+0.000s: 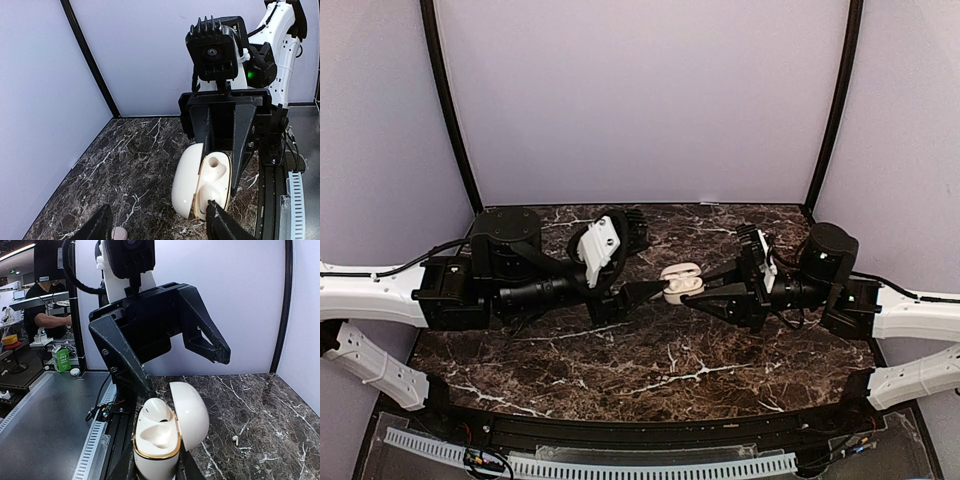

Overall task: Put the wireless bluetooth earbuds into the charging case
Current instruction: Adjust the left earbud in the left side groove of the charging case, then pick up the right earbud from the center of the board.

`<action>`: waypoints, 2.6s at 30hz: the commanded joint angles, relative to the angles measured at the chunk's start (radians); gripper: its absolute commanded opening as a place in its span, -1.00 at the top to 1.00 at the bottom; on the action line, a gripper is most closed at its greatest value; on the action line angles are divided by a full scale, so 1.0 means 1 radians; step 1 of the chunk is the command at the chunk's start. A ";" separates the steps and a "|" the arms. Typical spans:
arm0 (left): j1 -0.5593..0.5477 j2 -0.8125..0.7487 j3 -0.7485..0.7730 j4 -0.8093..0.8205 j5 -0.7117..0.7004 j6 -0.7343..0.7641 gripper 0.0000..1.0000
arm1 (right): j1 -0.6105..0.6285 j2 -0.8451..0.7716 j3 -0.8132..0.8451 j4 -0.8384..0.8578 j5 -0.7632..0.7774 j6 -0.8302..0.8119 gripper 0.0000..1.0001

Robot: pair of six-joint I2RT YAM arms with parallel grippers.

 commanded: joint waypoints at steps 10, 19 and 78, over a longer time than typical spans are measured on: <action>0.068 -0.062 0.015 -0.033 0.034 -0.105 -0.27 | -0.016 -0.012 -0.001 0.055 0.039 0.034 1.00; 0.472 -0.070 -0.088 -0.176 0.225 -0.462 -0.23 | -0.118 -0.036 -0.021 0.026 0.013 0.150 1.00; 0.746 0.684 0.129 -0.452 0.070 -0.382 0.47 | -0.178 -0.040 -0.028 -0.056 0.016 0.133 1.00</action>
